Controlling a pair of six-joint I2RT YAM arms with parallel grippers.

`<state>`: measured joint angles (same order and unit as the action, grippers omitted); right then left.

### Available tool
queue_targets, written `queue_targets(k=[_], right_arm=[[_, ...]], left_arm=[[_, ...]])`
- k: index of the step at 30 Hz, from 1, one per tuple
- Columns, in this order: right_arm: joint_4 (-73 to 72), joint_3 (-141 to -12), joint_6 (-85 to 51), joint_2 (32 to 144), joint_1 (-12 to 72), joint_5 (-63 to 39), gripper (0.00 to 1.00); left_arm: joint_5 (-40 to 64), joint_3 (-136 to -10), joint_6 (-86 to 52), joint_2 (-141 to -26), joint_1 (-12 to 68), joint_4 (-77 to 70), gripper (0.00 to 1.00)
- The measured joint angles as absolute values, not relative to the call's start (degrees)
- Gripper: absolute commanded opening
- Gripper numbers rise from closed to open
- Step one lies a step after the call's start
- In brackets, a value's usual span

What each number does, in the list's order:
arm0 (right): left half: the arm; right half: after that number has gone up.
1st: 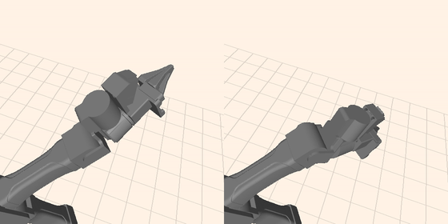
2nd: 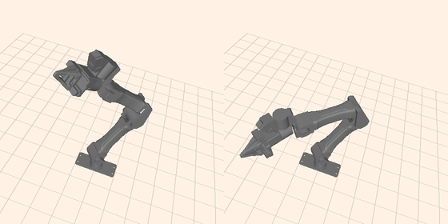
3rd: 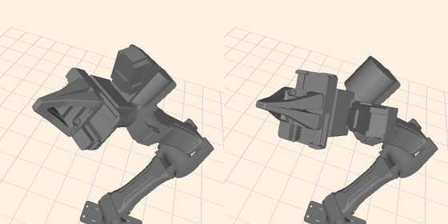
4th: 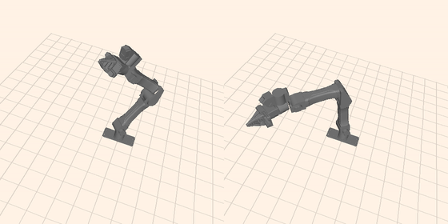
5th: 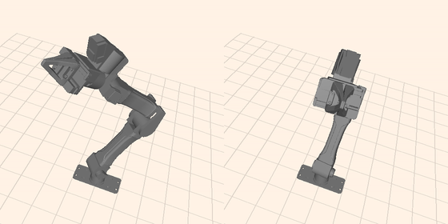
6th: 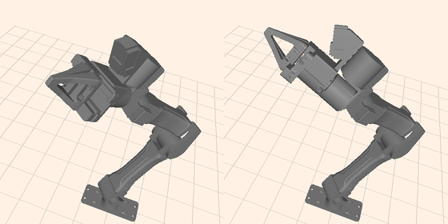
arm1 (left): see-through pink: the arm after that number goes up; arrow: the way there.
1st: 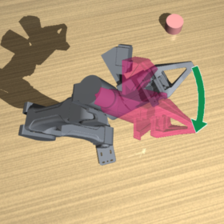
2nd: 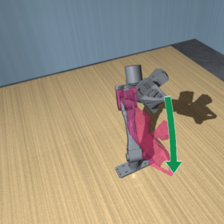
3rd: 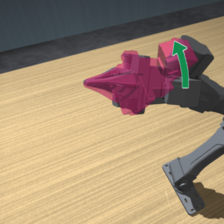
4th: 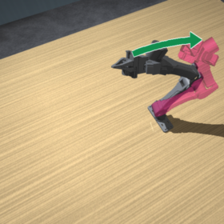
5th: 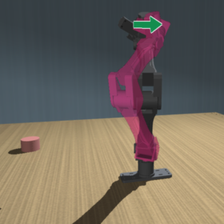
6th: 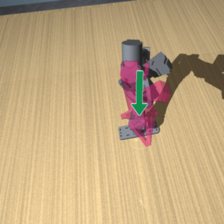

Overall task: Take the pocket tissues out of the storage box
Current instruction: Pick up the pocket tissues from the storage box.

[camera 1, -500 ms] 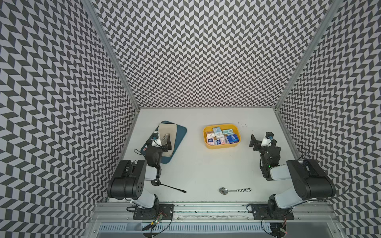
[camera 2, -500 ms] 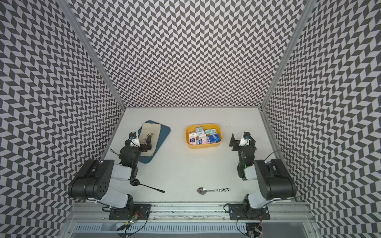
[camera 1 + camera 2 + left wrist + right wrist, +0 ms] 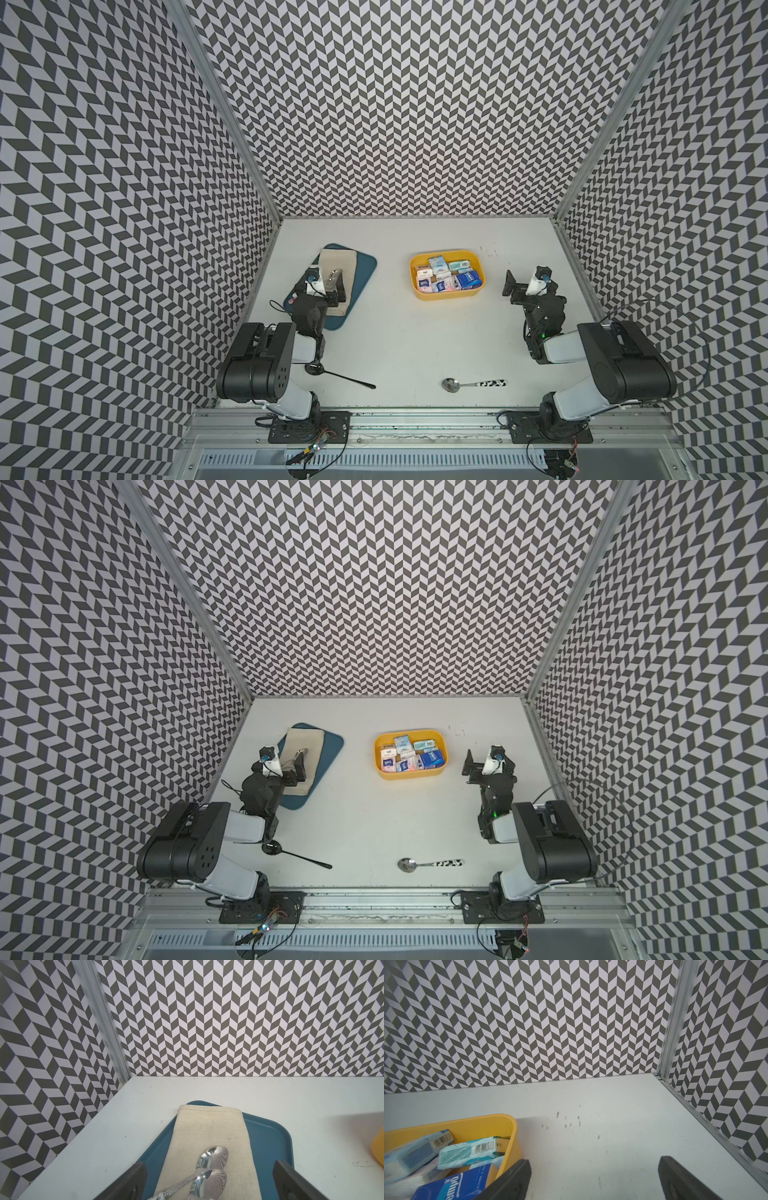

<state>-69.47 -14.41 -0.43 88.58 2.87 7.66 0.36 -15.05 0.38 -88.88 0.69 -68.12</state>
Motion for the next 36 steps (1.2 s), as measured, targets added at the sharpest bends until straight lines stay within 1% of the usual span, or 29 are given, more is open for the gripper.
queue_targets(k=[15, 18, 20, 25, 30, 33, 36], right_arm=[[-69.49, -14.41, -0.45, 88.58, 2.87, 7.68, 0.99], [-69.56, -14.41, -0.51, 88.58, 2.87, 8.03, 0.99], [-69.19, -14.59, -0.86, 88.38, 2.87, 9.08, 0.99], [-56.4, -21.19, -1.52, 83.55, 2.87, 11.44, 0.99], [-45.52, -28.1, -1.5, 77.08, 4.34, 11.73, 0.99], [-38.39, -32.97, -1.37, 75.42, 7.18, 10.92, 0.99], [-30.09, -39.48, -1.06, 76.01, 12.19, 8.86, 0.99]], left_arm=[[1.5, -15.09, 0.36, -88.88, 0.16, -68.01, 0.99], [1.54, -16.62, 0.36, -88.44, 0.16, -65.08, 0.99], [0.71, -19.22, 0.32, -87.53, 0.25, -60.6, 0.99], [-5.23, -27.53, 0.34, -83.88, 3.09, -49.41, 0.99], [-11.79, -37.58, -1.06, -80.79, 8.91, -35.88, 0.99], [-15.16, -43.7, -3.11, -80.73, 12.14, -28.23, 0.99], [-17.82, -49.19, -6.11, -80.79, 14.87, -20.29, 0.99]])
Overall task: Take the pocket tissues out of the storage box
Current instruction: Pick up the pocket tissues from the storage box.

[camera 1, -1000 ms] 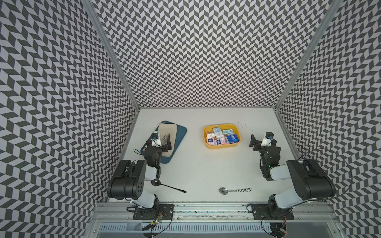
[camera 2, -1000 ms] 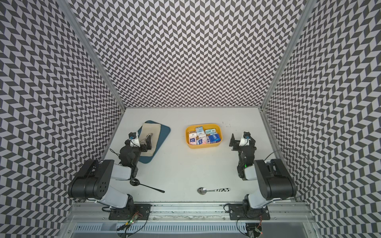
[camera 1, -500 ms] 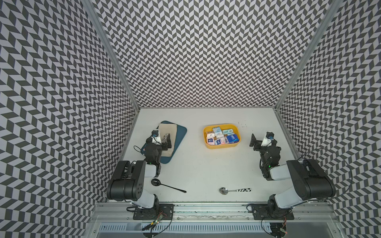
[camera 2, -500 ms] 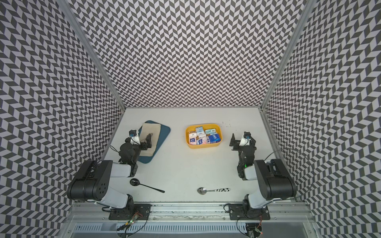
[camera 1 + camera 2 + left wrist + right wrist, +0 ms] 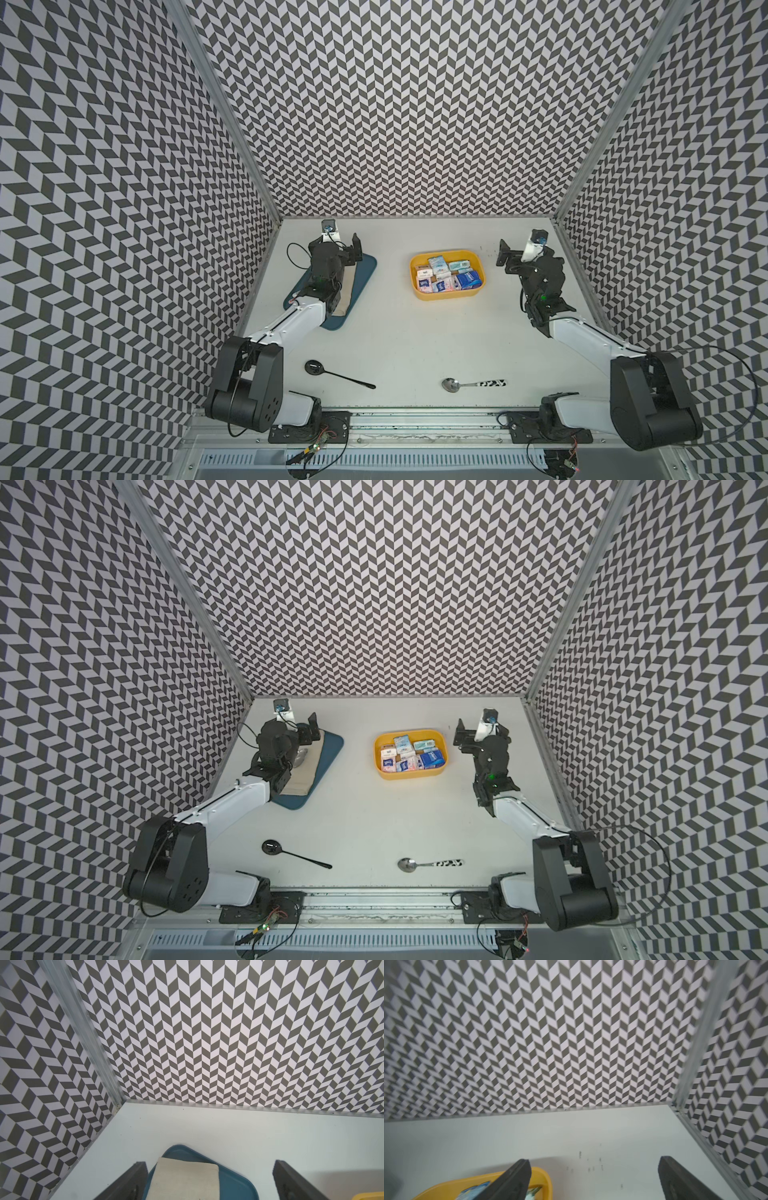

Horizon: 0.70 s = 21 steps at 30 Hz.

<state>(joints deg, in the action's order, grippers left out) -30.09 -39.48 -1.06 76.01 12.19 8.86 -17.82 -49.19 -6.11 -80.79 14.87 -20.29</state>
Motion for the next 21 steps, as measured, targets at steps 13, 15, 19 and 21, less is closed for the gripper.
queue_targets(k=[13, 15, 19, 21], right_arm=[[-4.1, -65.6, -9.8, 95.02, 23.09, -6.24, 0.78], [-2.55, -67.59, -11.44, 97.58, 23.42, -7.4, 0.75], [-0.58, -69.67, -13.8, 101.71, 23.51, -8.75, 0.7], [0.43, -70.76, -14.83, 104.12, 23.51, -8.95, 0.65]], left_arm=[[-28.56, -60.29, -20.29, -84.58, 25.36, -0.69, 0.99], [-28.91, -60.4, -22.13, -85.14, 26.46, 0.71, 0.99], [-29.1, -61.04, -24.34, -85.93, 27.42, 2.33, 0.99], [-29.12, -61.06, -25.23, -85.93, 27.75, 2.63, 0.99]])
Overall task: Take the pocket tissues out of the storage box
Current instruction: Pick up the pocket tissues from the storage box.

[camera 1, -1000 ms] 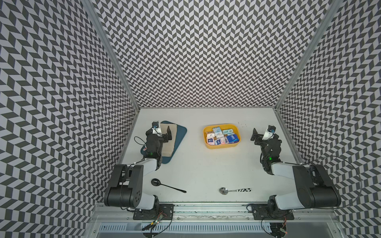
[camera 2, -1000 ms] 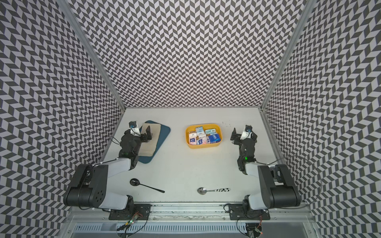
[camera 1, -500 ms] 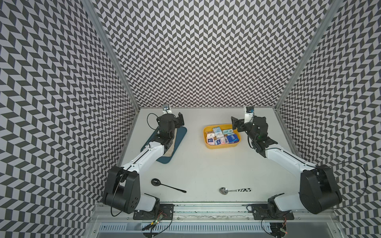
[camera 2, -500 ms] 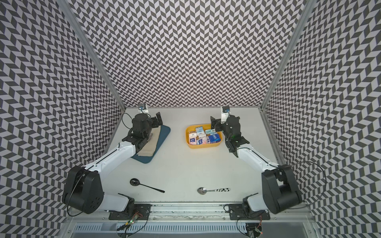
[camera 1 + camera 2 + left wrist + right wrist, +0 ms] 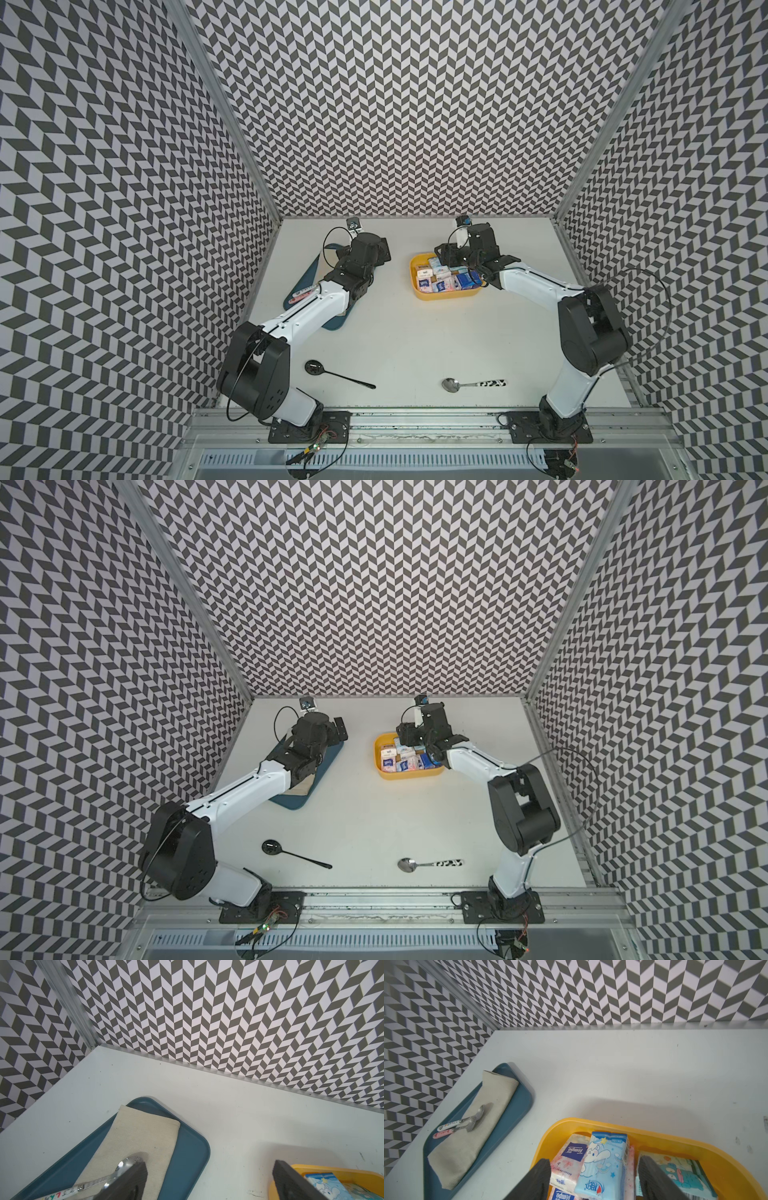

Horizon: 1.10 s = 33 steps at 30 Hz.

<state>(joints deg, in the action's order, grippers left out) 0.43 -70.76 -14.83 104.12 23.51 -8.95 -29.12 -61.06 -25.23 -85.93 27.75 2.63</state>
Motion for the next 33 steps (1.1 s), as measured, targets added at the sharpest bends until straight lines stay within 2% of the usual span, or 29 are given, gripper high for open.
queue_targets(k=[4, 8, 15, 29, 33], right_arm=[[1.56, -71.59, -16.19, 108.01, 23.51, -9.26, 0.57], [2.22, -71.57, -17.28, 109.56, 23.51, -9.5, 0.56], [2.13, -71.57, -18.57, 109.62, 23.51, -9.5, 0.46], [2.31, -69.6, -19.64, 109.51, 23.51, -9.63, 0.44], [2.09, -69.3, -20.14, 109.47, 23.51, -9.65, 0.32]], left_arm=[[-29.12, -61.06, -26.5, -85.93, 27.77, 3.16, 0.99], [-29.12, -61.32, -26.87, -85.95, 27.77, 3.75, 0.99], [-29.12, -61.73, -26.89, -85.95, 27.79, 3.99, 0.99], [-29.1, -61.73, -26.72, -85.93, 27.77, 3.95, 0.99], [-29.08, -61.73, -26.72, -85.89, 27.77, 3.95, 0.99]])
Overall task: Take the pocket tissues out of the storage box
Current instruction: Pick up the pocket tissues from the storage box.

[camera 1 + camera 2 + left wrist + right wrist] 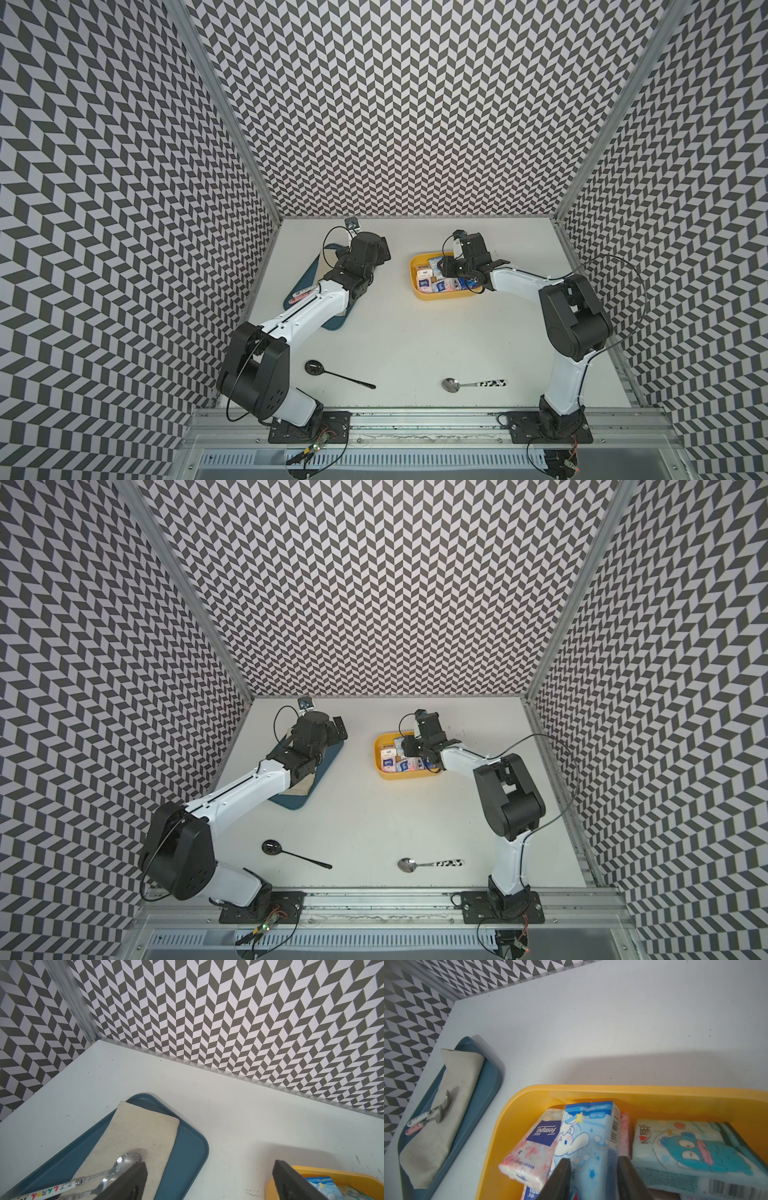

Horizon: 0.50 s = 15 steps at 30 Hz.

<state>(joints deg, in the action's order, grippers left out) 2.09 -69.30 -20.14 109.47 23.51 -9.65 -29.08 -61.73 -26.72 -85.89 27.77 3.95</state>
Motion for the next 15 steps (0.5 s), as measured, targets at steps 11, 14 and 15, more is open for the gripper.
queue_targets(k=[11, 14, 15], right_arm=[[0.6, -68.29, -21.5, 109.19, 23.51, -10.11, 0.06], [0.73, -68.16, -21.65, 108.73, 23.51, -10.28, 0.03], [0.86, -67.96, -21.65, 108.4, 23.51, -10.33, 0.02]], left_arm=[[-29.1, -61.56, -26.74, -83.99, 27.77, 3.84, 0.99], [-29.1, -61.56, -26.76, -83.15, 27.77, 3.55, 0.99], [-29.12, -61.56, -26.79, -82.89, 27.77, 3.46, 0.99]])
